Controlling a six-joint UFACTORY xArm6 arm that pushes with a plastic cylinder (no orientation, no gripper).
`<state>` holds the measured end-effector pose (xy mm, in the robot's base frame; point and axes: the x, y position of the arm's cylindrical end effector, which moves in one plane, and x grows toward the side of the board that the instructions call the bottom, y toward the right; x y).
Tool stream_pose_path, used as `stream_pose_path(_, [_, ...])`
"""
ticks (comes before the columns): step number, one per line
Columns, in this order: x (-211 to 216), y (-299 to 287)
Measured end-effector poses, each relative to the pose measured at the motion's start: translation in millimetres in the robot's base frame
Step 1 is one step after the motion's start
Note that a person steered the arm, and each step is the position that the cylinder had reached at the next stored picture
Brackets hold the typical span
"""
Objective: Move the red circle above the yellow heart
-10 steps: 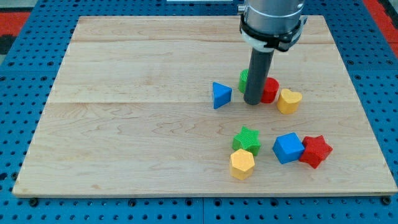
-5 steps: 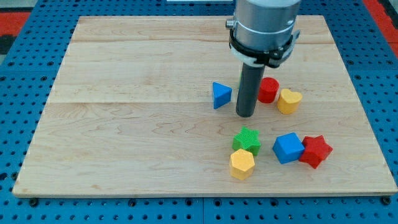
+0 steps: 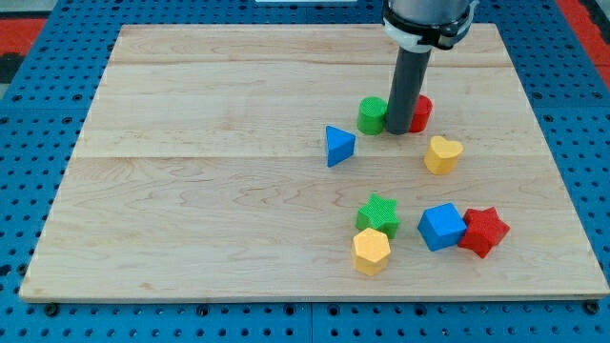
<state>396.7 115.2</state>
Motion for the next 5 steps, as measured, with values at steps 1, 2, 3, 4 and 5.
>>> stream_pose_path(1, [-6,-26])
stream_pose_path(2, [-11,9])
stream_pose_path(3, [-15,27])
stream_pose_path(4, [24,12])
stream_pose_path(5, [32,30])
